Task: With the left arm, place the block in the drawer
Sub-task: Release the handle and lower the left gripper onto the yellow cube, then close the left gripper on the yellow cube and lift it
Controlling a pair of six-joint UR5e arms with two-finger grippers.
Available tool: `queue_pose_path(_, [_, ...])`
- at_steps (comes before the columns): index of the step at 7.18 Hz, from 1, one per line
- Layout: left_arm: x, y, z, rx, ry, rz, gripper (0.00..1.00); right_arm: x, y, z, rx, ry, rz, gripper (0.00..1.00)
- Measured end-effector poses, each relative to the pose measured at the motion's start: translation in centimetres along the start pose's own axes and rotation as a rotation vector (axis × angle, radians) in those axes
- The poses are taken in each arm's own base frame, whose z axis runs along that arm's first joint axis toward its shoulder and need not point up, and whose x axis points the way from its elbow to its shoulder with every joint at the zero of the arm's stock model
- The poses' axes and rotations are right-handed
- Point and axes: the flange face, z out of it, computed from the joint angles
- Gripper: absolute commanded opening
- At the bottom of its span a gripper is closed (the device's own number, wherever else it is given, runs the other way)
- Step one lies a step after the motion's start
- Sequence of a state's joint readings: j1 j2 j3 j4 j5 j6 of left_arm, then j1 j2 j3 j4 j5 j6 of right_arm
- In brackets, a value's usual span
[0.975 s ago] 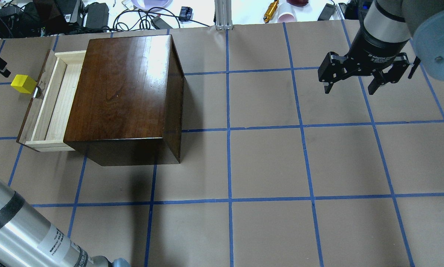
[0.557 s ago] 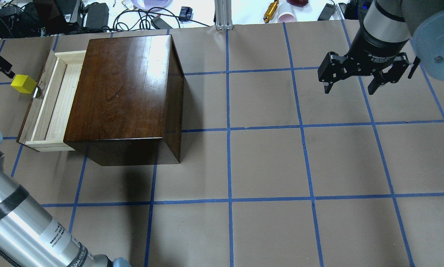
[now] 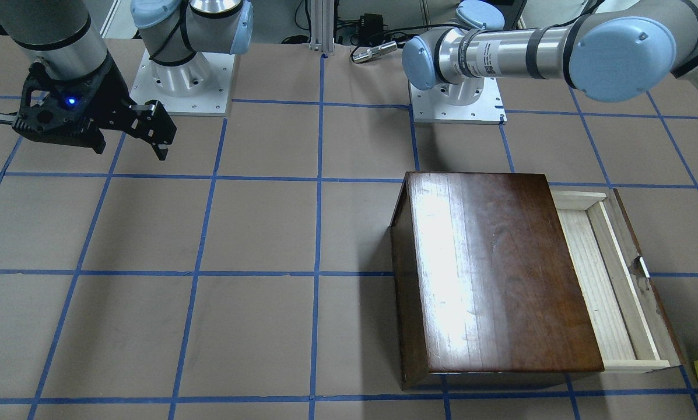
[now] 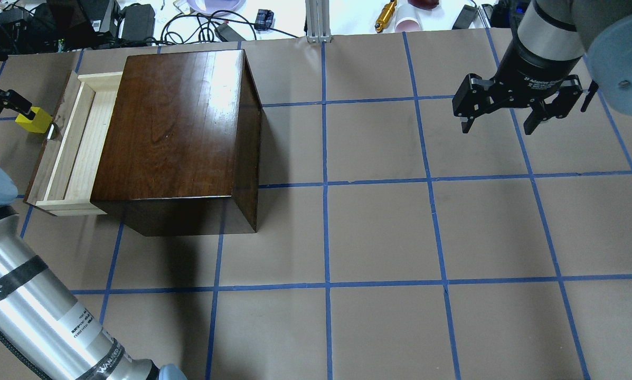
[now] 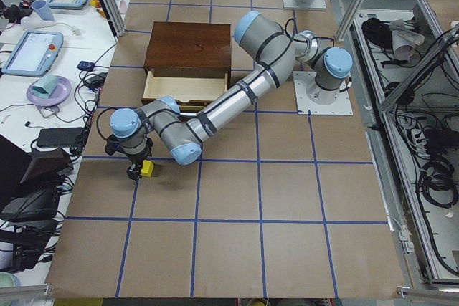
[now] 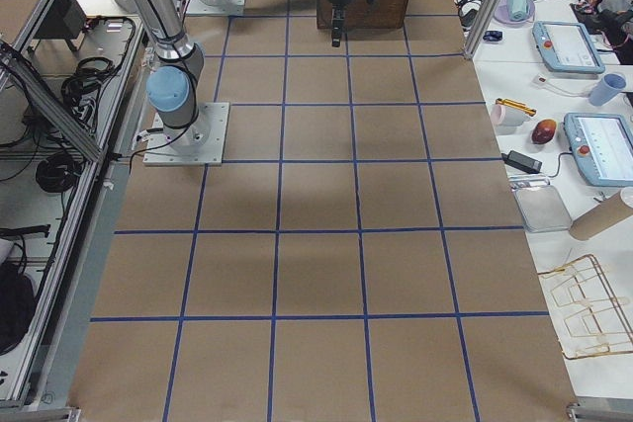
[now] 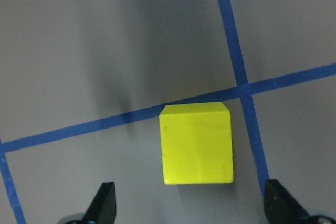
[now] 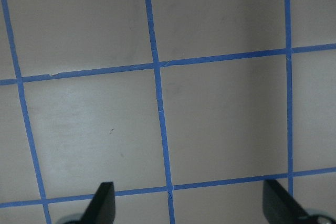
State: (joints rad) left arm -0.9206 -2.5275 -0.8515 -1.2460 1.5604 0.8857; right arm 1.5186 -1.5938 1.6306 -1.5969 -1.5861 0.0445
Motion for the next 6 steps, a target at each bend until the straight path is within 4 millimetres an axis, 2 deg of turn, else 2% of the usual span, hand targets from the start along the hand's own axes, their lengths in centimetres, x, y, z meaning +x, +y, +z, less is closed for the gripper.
queue_pose_path(1, [-0.2, -0.3, 0.8, 0.012, 0.013, 0.001, 0.89, 0.0, 0.0, 0.0, 0.0, 0.0, 0.0, 1.0])
queue_pose_path(2, [-0.3, -0.6, 1.7, 0.022, 0.026, 0.001, 0.54, 0.0, 0.0, 0.0, 0.0, 0.0, 0.0, 1.0])
queue_pose_path(3, [-0.3, -0.7, 2.3, 0.025, 0.035, 0.002, 0.13, 0.0, 0.0, 0.0, 0.0, 0.0, 0.0, 1.0])
queue_pose_path(4, [-0.3, -0.8, 2.5, 0.027, 0.038, 0.005, 0.0, 0.0, 0.0, 0.0, 0.0, 0.0, 0.0, 1.0])
queue_pose_path(6, [-0.3, -0.8, 2.4, 0.03, 0.037, 0.009, 0.0, 0.0, 0.0, 0.0, 0.0, 0.0, 0.0, 1.0])
